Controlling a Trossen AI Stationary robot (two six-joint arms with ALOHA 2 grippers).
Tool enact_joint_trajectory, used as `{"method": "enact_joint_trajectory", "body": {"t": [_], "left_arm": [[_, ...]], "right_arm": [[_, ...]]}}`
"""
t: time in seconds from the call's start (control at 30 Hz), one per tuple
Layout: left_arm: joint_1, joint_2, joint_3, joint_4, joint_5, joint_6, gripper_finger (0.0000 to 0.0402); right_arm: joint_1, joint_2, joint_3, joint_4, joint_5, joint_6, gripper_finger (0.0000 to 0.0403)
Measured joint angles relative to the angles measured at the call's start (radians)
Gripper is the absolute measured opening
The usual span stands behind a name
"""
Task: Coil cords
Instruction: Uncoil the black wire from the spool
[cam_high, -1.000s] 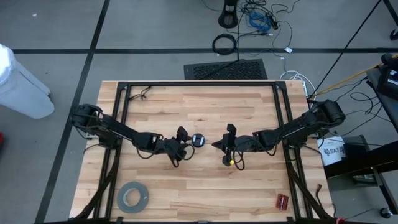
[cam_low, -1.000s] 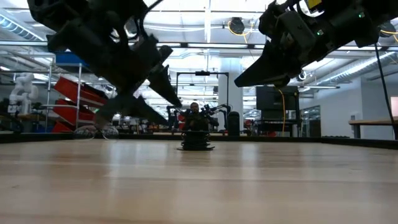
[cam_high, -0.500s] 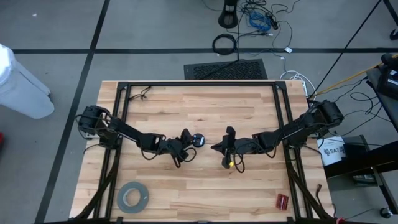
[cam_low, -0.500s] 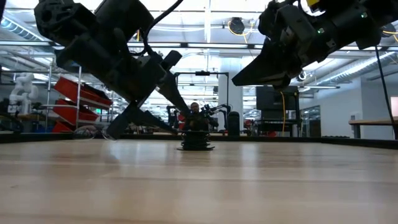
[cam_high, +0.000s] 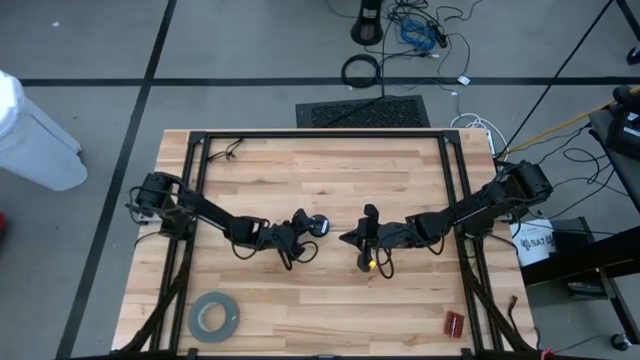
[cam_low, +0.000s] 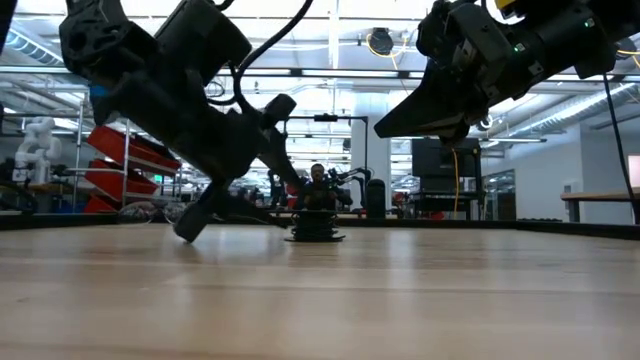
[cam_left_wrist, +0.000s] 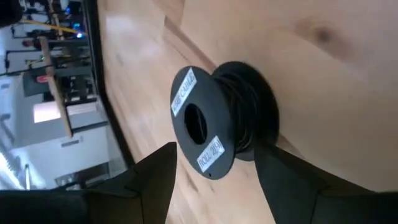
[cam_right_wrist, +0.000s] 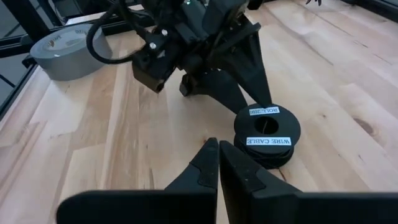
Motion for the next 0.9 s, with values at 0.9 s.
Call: {"method": "enact_joint_trajectory", "body": {"t": [0.9], "left_arm": [[-0.006,0.013,0.001,0.034,0.009,-0.007,0.0135]], "right_arm": [[0.001,0.0,0.0,-0.009,0.003,0.0,0.0]]}}
